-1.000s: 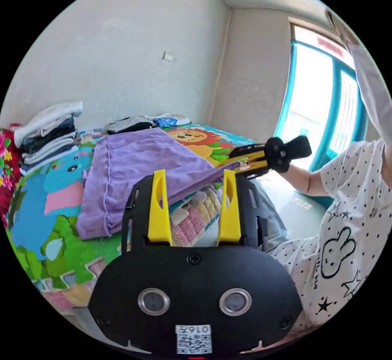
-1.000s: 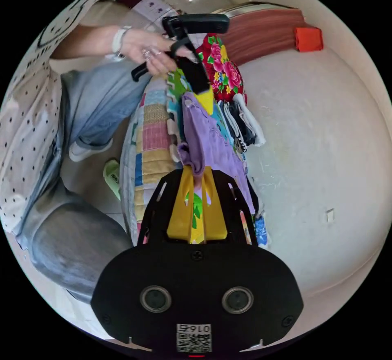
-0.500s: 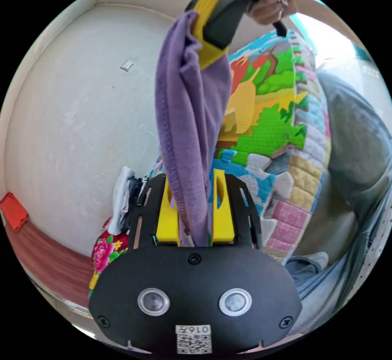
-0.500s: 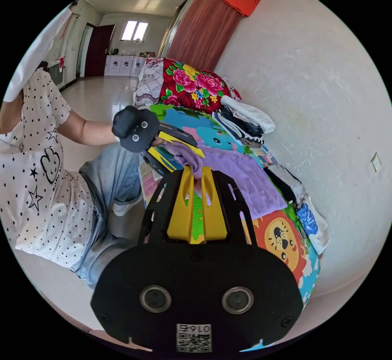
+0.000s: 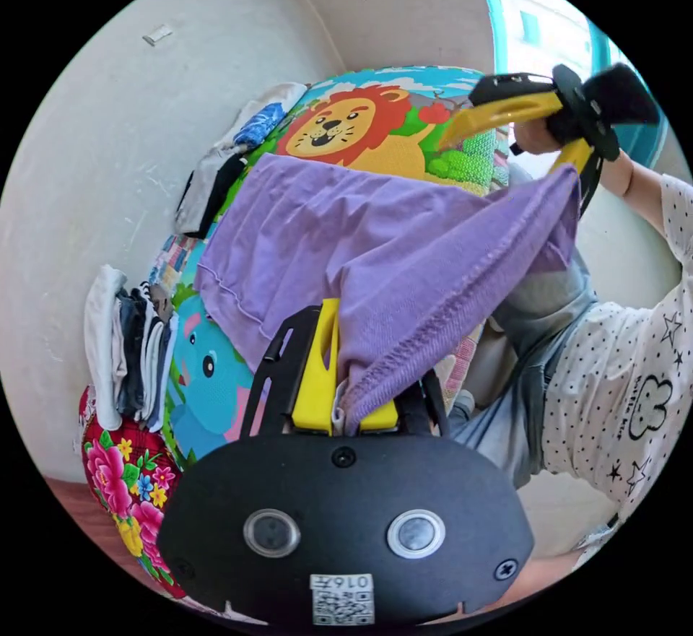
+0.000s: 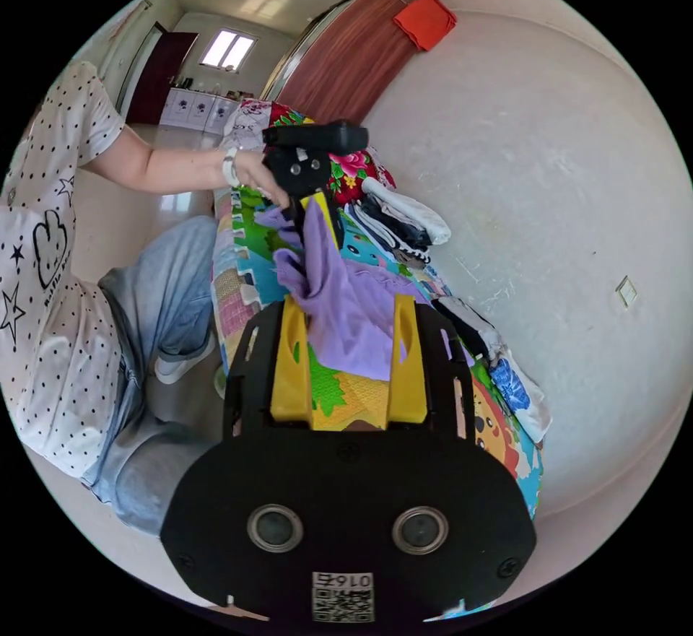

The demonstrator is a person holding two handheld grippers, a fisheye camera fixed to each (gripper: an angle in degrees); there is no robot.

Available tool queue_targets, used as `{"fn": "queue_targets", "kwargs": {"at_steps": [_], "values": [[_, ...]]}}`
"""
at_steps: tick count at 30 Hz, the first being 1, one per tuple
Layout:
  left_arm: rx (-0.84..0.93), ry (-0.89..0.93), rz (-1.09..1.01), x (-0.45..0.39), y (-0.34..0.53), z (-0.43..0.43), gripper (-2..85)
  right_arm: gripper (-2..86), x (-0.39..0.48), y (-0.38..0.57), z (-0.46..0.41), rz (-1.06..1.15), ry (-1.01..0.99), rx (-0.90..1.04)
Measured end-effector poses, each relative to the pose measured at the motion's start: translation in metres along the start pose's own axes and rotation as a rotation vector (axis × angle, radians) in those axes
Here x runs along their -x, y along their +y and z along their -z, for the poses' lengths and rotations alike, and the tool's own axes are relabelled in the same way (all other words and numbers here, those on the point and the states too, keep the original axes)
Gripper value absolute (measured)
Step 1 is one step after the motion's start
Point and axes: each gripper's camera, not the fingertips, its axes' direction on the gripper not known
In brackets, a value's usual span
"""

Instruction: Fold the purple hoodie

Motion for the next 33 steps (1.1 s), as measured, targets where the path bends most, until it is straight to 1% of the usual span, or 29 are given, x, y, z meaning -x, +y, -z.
{"fn": "queue_targets", "kwargs": {"at_steps": [2,4,5,6,7,10,12,13,14,15,17,20,22,23,25,28,33], "values": [[0.017,0.033,0.006,0.006,-0.007,0.003,-0.6,14.9,0.009,0.003,-0.004,0.049,-0.027,0.025],[0.029,0.031,-0.005,0.006,-0.013,0.006,-0.5,12.3,0.014,0.004,-0.004,0.054,0.029,0.0],[0.034,0.005,-0.019,0.003,-0.016,0.007,-0.3,9.3,0.017,0.005,-0.002,0.069,0.089,-0.032],[0.031,-0.042,-0.042,-0.002,-0.016,0.009,-0.1,7.5,0.018,0.004,-0.001,0.079,0.113,-0.046],[0.026,-0.065,-0.055,-0.005,-0.015,0.009,0.2,4.0,0.016,0.003,0.001,0.09,0.138,-0.044],[-0.006,-0.156,-0.123,-0.024,-0.003,0.006,2.9,2.7,-0.006,0.0,0.011,0.063,0.065,-0.035],[0.01,-0.283,-0.142,-0.042,0.011,-0.008,6.1,2.3,-0.025,0.001,0.018,0.02,-0.009,-0.033],[0.016,-0.32,-0.148,-0.047,0.015,-0.012,6.5,2.1,-0.037,0.002,0.021,0.002,-0.06,-0.025],[0.012,-0.396,-0.161,-0.056,0.022,-0.018,7.0,1.9,-0.047,0.004,0.024,-0.01,-0.096,-0.025],[0.0,-0.476,-0.18,-0.063,0.029,-0.022,7.2,1.9,-0.051,0.005,0.025,-0.012,-0.109,-0.025],[-0.024,-0.579,-0.194,-0.069,0.037,-0.026,7.3,1.8,-0.063,0.007,0.029,-0.019,-0.122,-0.028],[-0.049,-0.655,-0.185,-0.066,0.046,-0.026,7.1,1.8,-0.077,0.008,0.03,-0.011,-0.134,-0.017],[-0.047,-0.662,-0.169,-0.056,0.05,-0.026,6.4,1.8,-0.087,0.009,0.03,-0.015,-0.122,-0.011],[-0.07,-0.631,-0.174,-0.05,0.053,-0.024,5.7,1.8,-0.095,0.009,0.031,-0.025,-0.129,-0.014],[-0.043,-0.583,-0.192,-0.041,0.051,-0.025,4.8,1.9,-0.106,0.01,0.03,-0.037,-0.157,-0.025],[0.005,-0.54,-0.283,-0.034,0.05,-0.024,4.6,1.9,-0.119,0.007,0.028,-0.013,-0.172,-0.008],[0.064,-0.381,-0.425,-0.026,0.044,0.002,4.7,1.9,-0.147,0.001,0.047,0.027,-0.237,-0.014]]}}
